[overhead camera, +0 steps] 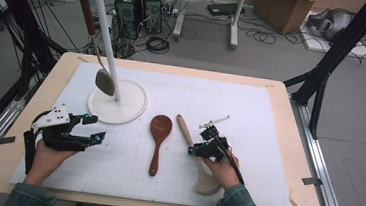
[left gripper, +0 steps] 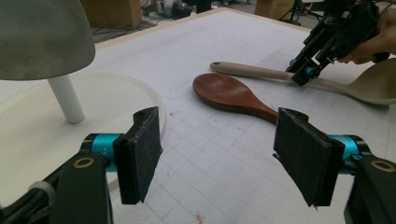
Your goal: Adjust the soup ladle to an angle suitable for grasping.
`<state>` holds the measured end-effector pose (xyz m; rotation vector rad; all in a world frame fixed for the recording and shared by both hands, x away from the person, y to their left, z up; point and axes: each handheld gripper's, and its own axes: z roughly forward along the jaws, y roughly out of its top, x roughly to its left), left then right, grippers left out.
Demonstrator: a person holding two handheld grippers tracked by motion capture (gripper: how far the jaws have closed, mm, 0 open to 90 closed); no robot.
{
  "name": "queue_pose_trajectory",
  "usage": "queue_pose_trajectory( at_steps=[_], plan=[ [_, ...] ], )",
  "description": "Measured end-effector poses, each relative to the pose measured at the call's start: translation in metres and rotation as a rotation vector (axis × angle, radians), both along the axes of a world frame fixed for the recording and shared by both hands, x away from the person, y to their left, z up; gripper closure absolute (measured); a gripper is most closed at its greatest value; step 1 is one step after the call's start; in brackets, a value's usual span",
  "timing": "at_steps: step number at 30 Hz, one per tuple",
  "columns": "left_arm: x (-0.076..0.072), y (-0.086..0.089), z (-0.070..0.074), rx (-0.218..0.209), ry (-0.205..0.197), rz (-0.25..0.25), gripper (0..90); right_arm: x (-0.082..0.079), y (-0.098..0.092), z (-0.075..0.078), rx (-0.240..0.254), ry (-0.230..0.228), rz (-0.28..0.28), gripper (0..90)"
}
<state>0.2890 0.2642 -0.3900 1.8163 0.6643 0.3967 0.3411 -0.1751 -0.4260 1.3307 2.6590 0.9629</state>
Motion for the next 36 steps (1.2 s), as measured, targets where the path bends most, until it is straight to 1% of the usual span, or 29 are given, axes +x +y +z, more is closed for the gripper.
queue_pose_trajectory(
  at_steps=[1,8,10,18,22,25,27,29,31,35,36],
  plan=[
    [0.0,-0.0003,-0.0002,-0.001,0.003,0.0,32.2,0.0001,-0.0004,0.0001,0.004,0.003,-0.006,70.0],
    [0.0001,-0.0008,-0.0001,-0.004,0.002,-0.004,32.3,-0.0015,-0.002,0.0026,0.05,-0.001,0.01,71.5],
    [0.0,-0.0009,0.0001,-0.004,0.002,-0.004,32.3,-0.0019,-0.0023,0.0038,0.067,-0.004,0.025,72.0],
    [0.0007,-0.0013,-0.0001,-0.003,0.003,-0.004,32.5,-0.0031,-0.0046,0.0076,0.132,-0.013,0.053,73.7],
    [0.0012,-0.0022,-0.0005,-0.002,0.005,-0.009,32.6,-0.003,-0.0049,0.0082,0.146,-0.01,0.064,74.1],
    [0.0015,-0.0027,-0.0005,0.0,0.005,-0.008,32.6,-0.0022,-0.005,0.0073,0.141,-0.005,0.056,73.9],
    [0.0015,-0.0029,-0.0001,0.002,0.004,-0.01,32.6,-0.001,-0.0057,0.006,0.117,0.002,0.034,73.6],
    [0.0016,-0.0031,-0.0002,0.002,0.003,-0.011,32.6,-0.0003,-0.0053,0.0049,0.102,-0.004,0.03,73.5],
    [0.0017,-0.0034,-0.0005,0.001,0.006,-0.012,32.6,-0.0007,-0.0031,0.0042,0.071,-0.011,0.019,73.4],
    [0.0018,-0.003,-0.0005,0.002,0.006,-0.014,32.6,0.0,-0.0009,0.0015,0.031,-0.021,0.011,73.1],
    [0.0017,-0.0026,-0.0005,0.001,0.004,-0.01,32.6,-0.0006,-0.0004,0.0017,0.033,-0.023,0.008,73.1]
  ],
)
